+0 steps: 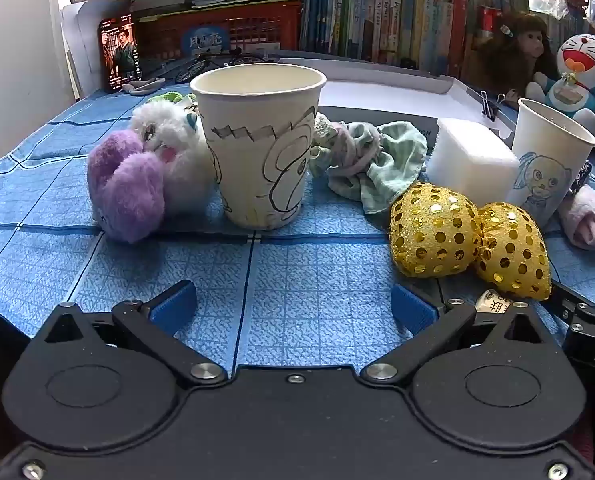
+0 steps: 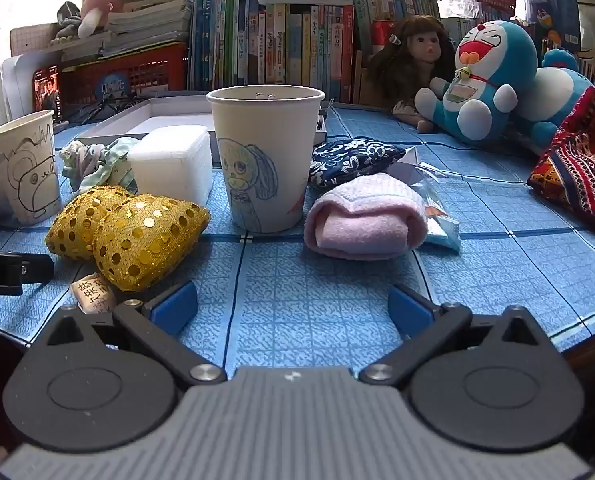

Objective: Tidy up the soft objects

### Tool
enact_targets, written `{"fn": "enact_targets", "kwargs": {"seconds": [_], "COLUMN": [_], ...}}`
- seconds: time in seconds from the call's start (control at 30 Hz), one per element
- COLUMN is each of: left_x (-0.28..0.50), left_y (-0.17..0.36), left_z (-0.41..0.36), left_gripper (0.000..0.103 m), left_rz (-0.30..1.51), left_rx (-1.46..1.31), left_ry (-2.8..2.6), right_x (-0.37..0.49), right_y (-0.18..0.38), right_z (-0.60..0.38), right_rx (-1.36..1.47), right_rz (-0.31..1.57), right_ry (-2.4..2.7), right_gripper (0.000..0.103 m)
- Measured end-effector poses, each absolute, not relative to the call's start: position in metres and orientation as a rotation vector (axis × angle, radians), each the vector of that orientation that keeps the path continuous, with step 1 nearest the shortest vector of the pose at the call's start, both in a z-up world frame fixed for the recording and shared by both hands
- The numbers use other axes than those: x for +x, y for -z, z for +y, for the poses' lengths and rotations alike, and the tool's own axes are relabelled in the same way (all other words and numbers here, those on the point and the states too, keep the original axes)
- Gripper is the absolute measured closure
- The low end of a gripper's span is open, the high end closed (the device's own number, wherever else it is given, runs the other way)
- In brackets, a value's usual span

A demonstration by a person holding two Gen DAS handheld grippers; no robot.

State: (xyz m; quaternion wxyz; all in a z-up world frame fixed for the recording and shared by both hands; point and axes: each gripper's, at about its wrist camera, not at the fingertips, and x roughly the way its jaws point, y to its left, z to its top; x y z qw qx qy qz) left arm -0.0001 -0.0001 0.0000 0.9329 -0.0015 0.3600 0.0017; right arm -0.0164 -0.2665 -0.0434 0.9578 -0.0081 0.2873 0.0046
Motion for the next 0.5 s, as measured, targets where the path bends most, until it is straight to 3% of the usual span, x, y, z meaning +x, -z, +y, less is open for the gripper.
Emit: {"fn": "enact_targets", "kwargs": {"seconds": [0.5], "left_x": [0.0], "left_y": [0.0001], "left_z": [-0.0001], "left_gripper": [0.0], "left_rz": [0.744], "left_rx": [-0.002], "left_ry": [-0.004], "right_x": [-0.0156], "right_y": [0.0434], "right_z": [-0.2664], "right_rx": [-0.016], "right_rz": [0.584], "right_ry": [-0.009], "right_gripper": [0.0]}}
